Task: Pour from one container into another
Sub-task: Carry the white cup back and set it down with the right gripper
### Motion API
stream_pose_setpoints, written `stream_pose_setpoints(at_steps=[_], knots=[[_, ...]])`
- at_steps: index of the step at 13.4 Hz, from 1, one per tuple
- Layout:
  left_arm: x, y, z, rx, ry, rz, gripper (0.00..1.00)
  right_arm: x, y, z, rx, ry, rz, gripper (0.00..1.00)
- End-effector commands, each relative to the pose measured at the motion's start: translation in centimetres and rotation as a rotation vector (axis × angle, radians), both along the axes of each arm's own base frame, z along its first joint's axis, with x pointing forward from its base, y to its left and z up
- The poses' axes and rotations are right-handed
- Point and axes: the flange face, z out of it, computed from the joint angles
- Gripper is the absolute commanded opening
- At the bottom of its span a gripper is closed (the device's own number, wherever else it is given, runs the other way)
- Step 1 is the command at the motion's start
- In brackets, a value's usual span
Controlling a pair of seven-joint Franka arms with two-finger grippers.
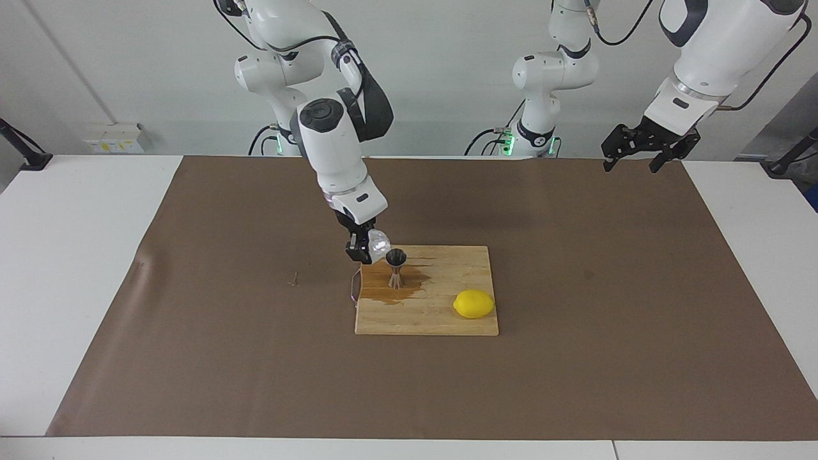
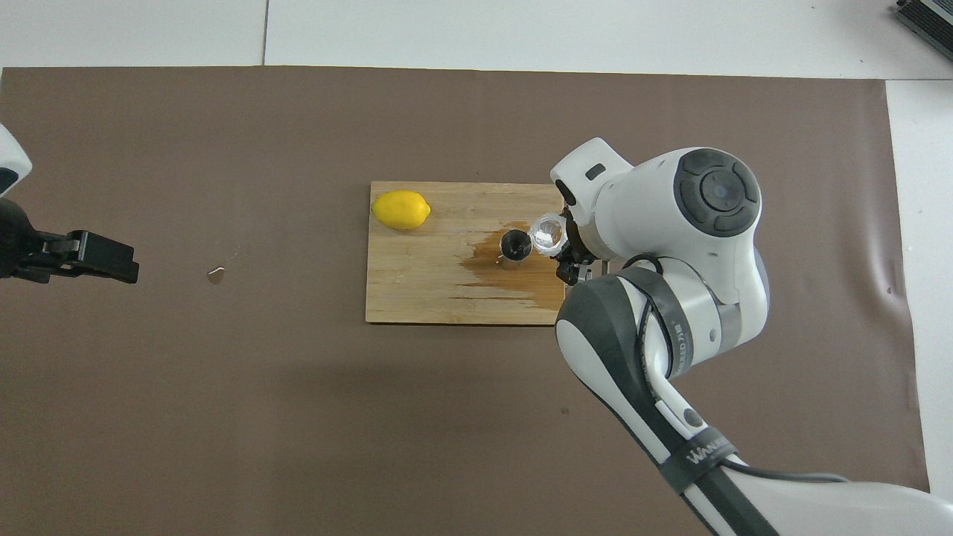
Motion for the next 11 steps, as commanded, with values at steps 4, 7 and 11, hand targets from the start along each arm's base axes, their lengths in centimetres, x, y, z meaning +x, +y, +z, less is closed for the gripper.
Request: stream_pose_setpoints(at_steps=[4, 7, 11], knots=[[-0.9, 0.2, 0.2, 0.012, 0.004, -0.005, 1.0, 1.2, -6.6, -0.5, 0.189, 0.004, 0.051, 0.35], [-0.9, 0.2, 0.2, 0.012, 0.004, -0.005, 1.0, 1.0, -11.6, -2.6, 0.245, 0.012, 0.049, 0.35], [-0.9, 0.2, 0.2, 0.012, 0.004, -0.005, 1.0, -0.7, -17.4, -9.7, 0.294, -0.027, 0.081, 0.35]])
